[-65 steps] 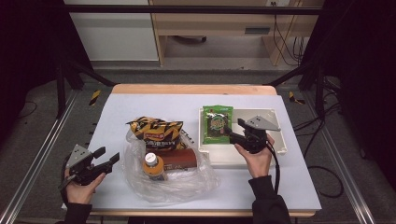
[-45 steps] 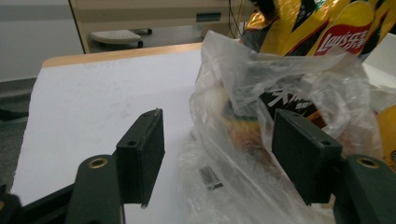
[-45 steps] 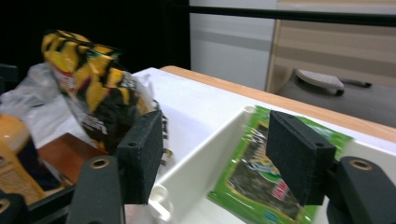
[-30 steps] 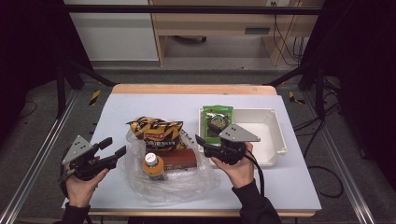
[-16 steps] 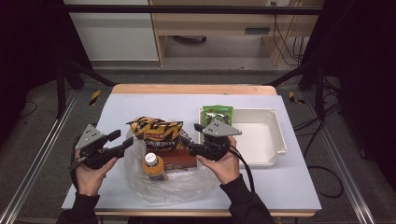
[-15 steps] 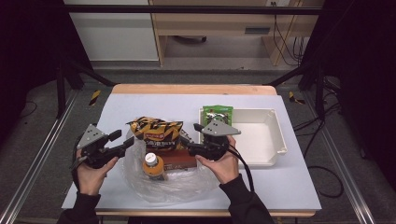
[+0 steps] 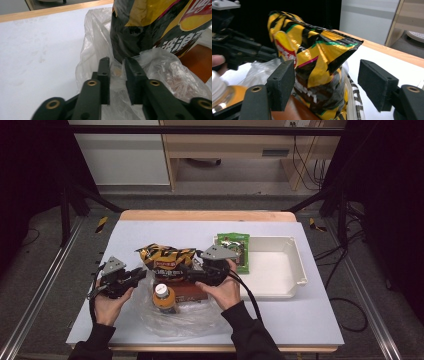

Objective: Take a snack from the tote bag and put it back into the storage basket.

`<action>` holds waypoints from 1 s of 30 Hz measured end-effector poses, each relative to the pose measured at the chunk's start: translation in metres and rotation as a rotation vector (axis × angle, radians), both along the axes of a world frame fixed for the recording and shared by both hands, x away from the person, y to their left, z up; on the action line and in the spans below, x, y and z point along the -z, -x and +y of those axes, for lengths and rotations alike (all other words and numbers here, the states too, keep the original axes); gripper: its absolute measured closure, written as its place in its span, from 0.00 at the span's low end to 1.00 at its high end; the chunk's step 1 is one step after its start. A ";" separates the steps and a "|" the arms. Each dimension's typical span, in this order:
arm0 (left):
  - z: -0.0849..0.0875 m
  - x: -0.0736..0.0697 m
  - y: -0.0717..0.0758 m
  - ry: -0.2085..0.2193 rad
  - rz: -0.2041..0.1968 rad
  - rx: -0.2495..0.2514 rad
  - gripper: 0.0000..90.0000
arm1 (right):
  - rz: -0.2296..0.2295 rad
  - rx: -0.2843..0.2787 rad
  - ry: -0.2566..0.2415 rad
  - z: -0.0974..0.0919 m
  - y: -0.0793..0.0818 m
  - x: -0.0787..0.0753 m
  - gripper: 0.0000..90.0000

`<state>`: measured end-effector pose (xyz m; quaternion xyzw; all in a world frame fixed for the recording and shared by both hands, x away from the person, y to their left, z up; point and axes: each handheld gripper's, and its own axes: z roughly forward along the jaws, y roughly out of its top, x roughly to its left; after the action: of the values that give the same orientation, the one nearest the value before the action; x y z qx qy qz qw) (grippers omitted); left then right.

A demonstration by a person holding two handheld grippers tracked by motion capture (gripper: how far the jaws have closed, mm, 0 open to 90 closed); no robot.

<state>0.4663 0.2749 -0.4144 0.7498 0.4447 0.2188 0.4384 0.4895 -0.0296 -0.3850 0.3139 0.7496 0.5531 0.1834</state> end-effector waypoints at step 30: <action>0.005 0.001 0.005 -0.006 -0.032 0.007 1.00 | -0.067 -0.062 -0.013 0.010 -0.004 -0.001 0.99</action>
<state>0.4611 0.2797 -0.4152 0.7492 0.4341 0.2305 0.4439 0.4938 -0.0198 -0.3835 0.2732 0.7488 0.5735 0.1890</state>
